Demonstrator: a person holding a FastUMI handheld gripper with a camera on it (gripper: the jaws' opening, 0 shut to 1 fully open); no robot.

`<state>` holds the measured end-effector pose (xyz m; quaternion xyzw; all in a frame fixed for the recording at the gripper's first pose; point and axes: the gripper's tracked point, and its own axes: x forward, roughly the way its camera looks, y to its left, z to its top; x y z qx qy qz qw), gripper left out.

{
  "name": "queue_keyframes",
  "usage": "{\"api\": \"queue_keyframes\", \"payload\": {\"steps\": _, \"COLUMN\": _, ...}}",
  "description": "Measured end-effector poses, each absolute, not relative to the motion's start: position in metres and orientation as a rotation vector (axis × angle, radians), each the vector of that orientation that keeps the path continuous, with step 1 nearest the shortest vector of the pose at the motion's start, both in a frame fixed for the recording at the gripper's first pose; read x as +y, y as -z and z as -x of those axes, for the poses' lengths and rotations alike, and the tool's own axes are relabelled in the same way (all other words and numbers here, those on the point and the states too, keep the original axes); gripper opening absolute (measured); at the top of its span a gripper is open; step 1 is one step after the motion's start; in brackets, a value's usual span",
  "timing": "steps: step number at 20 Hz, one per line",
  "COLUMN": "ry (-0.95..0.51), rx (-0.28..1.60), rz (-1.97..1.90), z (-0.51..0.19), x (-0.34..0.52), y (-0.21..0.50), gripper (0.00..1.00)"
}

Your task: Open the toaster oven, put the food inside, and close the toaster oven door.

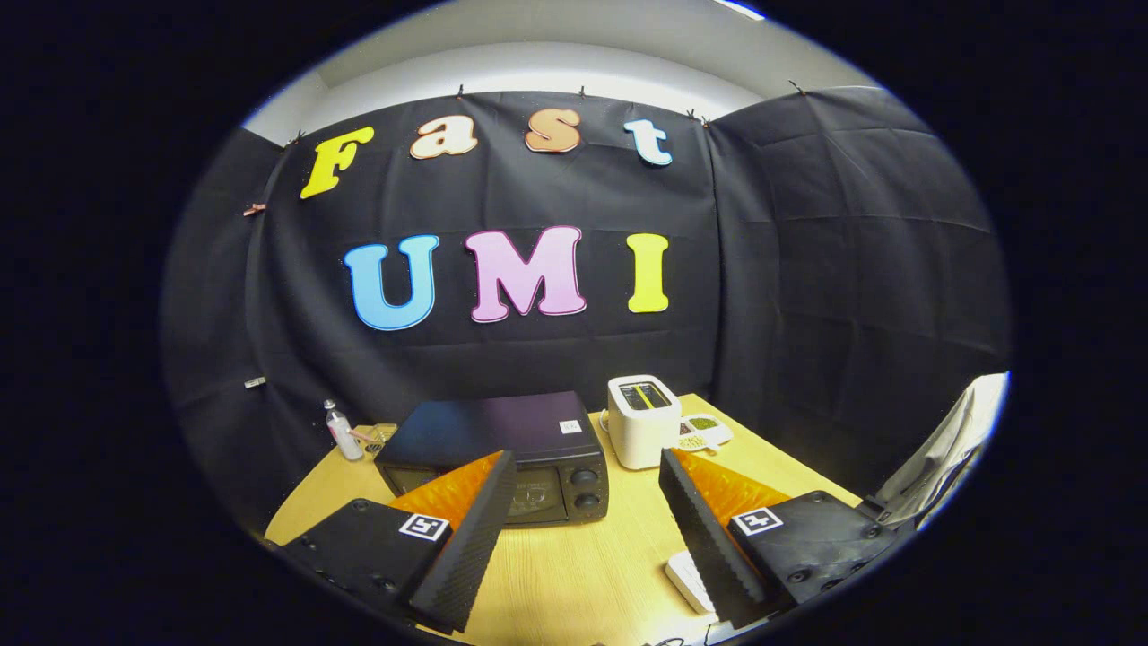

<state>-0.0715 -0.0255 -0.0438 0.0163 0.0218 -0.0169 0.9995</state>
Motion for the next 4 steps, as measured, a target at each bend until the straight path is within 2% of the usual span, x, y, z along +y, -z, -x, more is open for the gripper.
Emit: {"api": "queue_keyframes", "payload": {"steps": 4, "ry": 0.008, "rx": 0.054, "rz": -0.034, "z": 0.082, "x": -0.022, "y": 0.041, "gripper": 0.98}}
